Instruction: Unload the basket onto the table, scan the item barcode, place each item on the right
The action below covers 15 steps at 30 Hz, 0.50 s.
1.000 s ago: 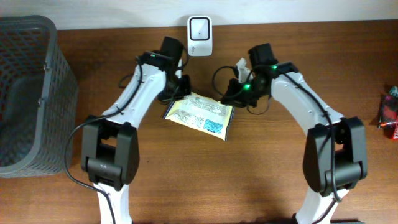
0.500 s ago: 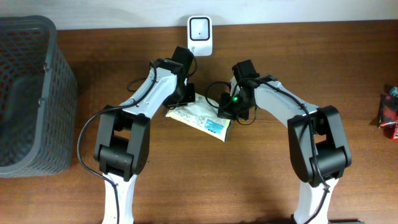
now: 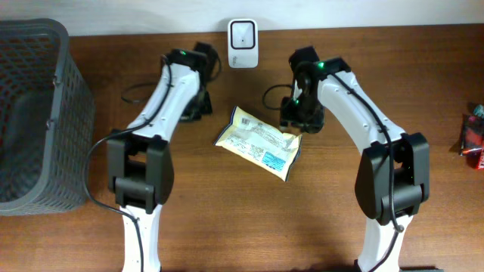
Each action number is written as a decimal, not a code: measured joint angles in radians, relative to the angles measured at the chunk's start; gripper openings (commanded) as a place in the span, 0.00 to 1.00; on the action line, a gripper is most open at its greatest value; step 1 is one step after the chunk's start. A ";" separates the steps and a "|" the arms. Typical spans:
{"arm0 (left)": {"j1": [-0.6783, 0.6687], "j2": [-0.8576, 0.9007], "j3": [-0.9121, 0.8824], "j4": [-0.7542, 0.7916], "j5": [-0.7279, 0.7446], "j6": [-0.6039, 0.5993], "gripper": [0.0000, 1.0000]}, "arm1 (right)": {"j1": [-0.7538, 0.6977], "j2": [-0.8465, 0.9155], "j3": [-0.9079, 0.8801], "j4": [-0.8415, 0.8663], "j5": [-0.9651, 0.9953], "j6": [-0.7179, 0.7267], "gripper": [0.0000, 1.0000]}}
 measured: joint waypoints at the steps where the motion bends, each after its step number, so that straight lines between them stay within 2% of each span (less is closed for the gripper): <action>1: 0.013 0.000 0.018 -0.006 0.000 -0.010 0.98 | -0.002 0.000 0.008 -0.017 0.003 -0.018 0.99; 5: 0.054 0.000 0.026 -0.038 0.000 -0.024 0.99 | -0.008 0.000 -0.006 -0.062 0.015 -0.036 0.99; 11: 0.093 0.001 0.026 -0.041 0.000 -0.028 0.99 | -0.016 0.000 -0.169 0.056 0.010 -0.052 0.99; 12: 0.094 0.001 0.026 -0.040 0.000 -0.028 0.99 | -0.016 0.000 -0.196 0.085 0.003 -0.051 0.95; 13: 0.094 0.001 0.026 -0.040 0.000 -0.028 0.99 | -0.018 0.000 -0.225 0.122 -0.004 -0.050 0.85; 15: 0.094 0.001 0.026 -0.040 0.001 -0.028 0.99 | -0.018 0.001 -0.278 0.203 -0.029 -0.044 0.59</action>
